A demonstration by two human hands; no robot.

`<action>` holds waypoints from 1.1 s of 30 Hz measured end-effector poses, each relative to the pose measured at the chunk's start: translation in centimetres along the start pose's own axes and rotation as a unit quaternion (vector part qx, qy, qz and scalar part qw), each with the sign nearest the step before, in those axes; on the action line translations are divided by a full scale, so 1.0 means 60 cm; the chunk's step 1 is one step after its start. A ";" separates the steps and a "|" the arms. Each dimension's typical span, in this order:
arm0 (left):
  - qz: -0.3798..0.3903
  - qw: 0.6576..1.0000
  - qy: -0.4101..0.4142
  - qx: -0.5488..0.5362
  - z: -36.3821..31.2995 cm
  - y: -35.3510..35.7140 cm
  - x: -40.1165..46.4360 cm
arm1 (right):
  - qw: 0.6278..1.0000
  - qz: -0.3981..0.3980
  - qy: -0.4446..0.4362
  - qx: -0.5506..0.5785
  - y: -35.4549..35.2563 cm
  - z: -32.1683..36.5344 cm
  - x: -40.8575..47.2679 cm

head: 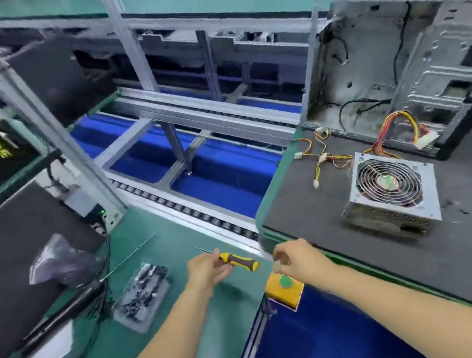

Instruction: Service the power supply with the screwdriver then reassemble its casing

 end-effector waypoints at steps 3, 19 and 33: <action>-0.056 0.996 -0.008 0.069 0.024 -0.061 0.052 | 0.997 0.020 0.071 0.021 0.042 -0.040 0.000; -0.033 0.921 0.142 0.361 0.001 -0.054 0.062 | 0.972 0.057 0.192 0.122 0.119 -0.094 0.013; 0.132 0.892 0.103 0.419 0.091 0.041 0.069 | 0.944 0.036 0.311 0.102 0.125 -0.086 0.008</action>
Point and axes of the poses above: each hand's wrist, its own x-axis towards the middle knuckle, its own y-axis out of the palm, z = x × y, the point moved 6 cm from there along x, towards the middle knuckle, and after that the axes turned 9 degrees about -x, right-handed, at the moved point
